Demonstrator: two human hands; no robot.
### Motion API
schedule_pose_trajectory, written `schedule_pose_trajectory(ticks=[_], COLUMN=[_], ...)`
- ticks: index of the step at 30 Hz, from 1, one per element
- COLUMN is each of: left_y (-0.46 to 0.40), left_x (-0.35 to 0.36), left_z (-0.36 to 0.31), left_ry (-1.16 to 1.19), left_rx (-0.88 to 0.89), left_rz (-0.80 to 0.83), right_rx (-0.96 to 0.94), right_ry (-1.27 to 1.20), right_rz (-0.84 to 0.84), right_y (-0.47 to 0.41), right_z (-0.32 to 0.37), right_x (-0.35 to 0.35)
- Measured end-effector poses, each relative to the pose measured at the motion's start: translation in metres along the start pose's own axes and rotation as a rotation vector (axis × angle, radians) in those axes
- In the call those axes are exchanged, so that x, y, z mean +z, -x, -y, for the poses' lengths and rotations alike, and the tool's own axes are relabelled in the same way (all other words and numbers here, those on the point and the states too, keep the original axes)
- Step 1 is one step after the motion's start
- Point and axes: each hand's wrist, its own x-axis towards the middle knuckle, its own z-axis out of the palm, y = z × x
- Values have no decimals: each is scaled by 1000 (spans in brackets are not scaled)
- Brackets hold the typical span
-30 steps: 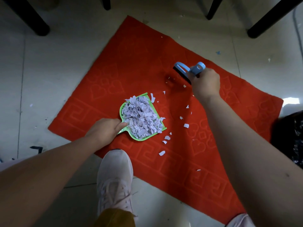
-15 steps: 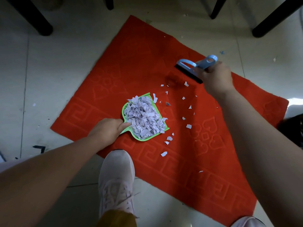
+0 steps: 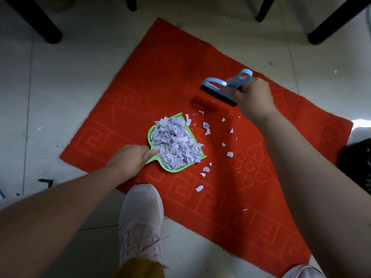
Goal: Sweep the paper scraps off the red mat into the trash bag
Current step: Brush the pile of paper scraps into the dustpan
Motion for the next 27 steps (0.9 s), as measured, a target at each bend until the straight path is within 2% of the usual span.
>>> schedule_pose_trajectory(ticks=[3,11,13,15,19,22,27], left_y=[0,-3,-3,-3,-3,-3,-5], left_x=[1,0,-1,-1,-2,-4,-6], left_z=[-2,-2,-2,-2,-5,-7,-9], left_ry=[14,-13,-4,3,-17,-43,-56], left_rx=[-9,20,17,17,5,9,12], left_rz=[0,-6,-8,-3,13,14,27], right_rx=[24,-45,-52,-53,23,68,11], right_ry=[67,165,95,45,97,156,172], right_rz=[-19,215,204,104,-55,11,126], right_y=[-8,14,19,17,7,14,36], right_z=[3,6,6,6,5,4,3], right_x=[8,31,23,14,12,27,42])
